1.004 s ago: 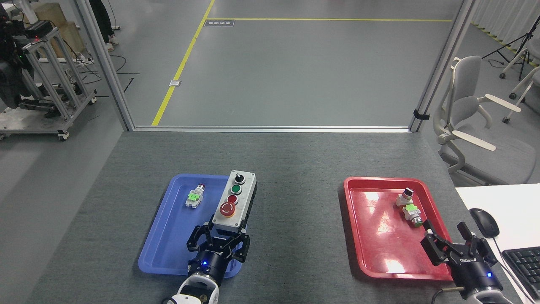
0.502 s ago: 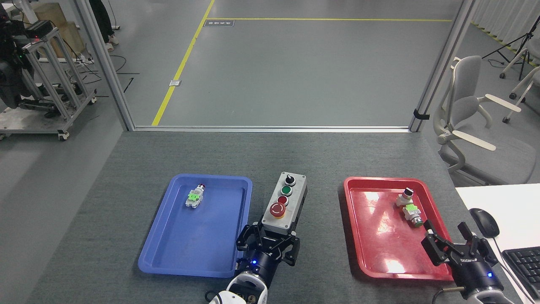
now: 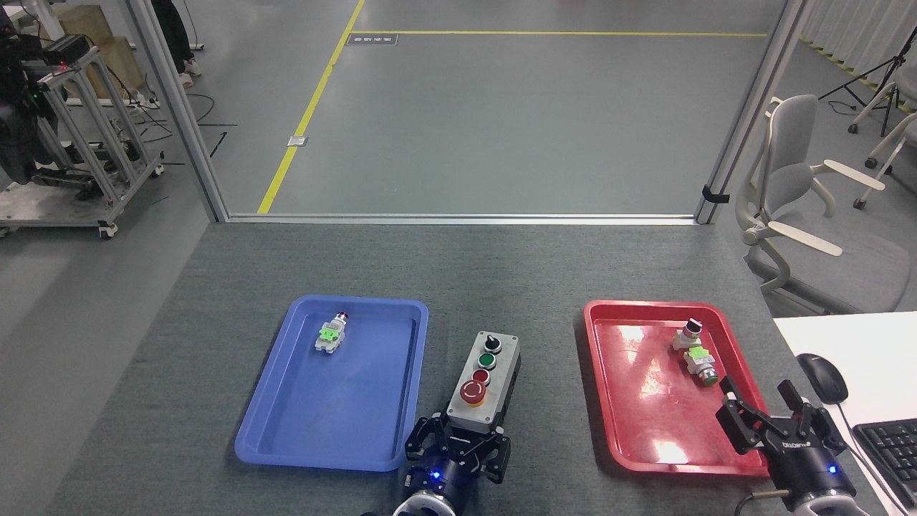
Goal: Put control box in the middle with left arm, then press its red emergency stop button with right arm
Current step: 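Drag the control box off the blue tray toward the table middle, then open the left gripper, release the box, and pull the left gripper back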
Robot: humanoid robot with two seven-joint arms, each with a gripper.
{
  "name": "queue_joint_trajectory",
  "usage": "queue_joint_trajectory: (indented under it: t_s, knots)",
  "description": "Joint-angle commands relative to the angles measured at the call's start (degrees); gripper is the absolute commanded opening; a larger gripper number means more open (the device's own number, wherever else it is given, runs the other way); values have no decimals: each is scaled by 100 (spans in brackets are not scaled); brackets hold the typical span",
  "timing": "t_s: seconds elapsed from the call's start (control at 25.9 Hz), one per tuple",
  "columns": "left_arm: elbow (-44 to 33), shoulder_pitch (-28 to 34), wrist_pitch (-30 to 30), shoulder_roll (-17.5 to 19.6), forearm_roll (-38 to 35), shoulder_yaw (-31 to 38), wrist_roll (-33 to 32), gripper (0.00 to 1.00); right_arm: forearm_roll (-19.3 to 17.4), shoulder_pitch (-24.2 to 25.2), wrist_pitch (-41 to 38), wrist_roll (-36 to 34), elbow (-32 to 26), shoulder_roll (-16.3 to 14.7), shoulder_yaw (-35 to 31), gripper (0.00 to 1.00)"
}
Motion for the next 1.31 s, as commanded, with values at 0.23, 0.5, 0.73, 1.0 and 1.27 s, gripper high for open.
queue_joint_trajectory:
  t_s: [0.23, 0.5, 0.73, 1.0, 1.27]
  knots:
    - [118, 2, 538, 10, -25, -635, 123, 64, 0, 4, 7, -21, 2, 5, -59, 99]
    - [-84, 2, 380, 18, -42, -811, 493, 99, 0, 13, 15, -21, 2, 5, -235, 98]
    - [-524, 248, 477, 36, -367, -864, 493, 99, 0, 13, 24, -30, 2, -13, -235, 67]
    - [-2493, 1083, 1373, 932, -1554, -257, 536, 99, 9, -119, -46, -179, 11, -189, -138, 8]
    - [-3336, 1434, 1250, 1767, -1484, 982, 422, 99, 9, -1288, 121, -390, 126, -338, 1751, 0]
